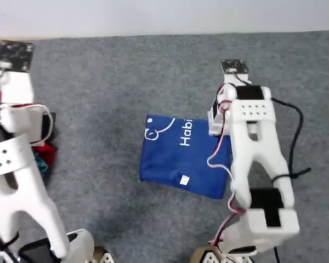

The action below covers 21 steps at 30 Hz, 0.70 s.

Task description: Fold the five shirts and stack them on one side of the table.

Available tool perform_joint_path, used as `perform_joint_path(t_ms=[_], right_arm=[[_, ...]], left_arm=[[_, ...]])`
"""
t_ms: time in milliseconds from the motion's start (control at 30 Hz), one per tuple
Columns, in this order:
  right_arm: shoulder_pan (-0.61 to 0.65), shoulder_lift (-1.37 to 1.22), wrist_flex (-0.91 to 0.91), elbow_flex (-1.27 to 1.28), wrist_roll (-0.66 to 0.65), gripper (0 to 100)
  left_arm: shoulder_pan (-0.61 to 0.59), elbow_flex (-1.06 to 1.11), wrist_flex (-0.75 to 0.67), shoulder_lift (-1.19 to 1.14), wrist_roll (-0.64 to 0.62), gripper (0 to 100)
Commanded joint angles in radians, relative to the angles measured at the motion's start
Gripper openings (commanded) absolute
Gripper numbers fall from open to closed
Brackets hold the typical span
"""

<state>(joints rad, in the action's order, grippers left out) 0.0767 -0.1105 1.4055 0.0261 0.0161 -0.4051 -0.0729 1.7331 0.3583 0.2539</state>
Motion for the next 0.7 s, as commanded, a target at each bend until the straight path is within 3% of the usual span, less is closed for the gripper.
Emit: perform_joint_path(t_ms=[0, 267, 667], right_arm=[[0.01, -0.062, -0.01, -0.129, 0.012, 12.6], [0.001, -0.145, -0.018, -0.209, 0.009, 12.6], [-0.073, -0.194, -0.079, -0.21, 0.006, 12.9]], left_arm=[[-0.044, 0.001, 0.02, 0.031, 0.04, 3], [-0.054, 0.117, 0.005, 0.031, 0.044, 3], [-0.051, 0.125, 0.011, 0.032, 0.041, 3]])
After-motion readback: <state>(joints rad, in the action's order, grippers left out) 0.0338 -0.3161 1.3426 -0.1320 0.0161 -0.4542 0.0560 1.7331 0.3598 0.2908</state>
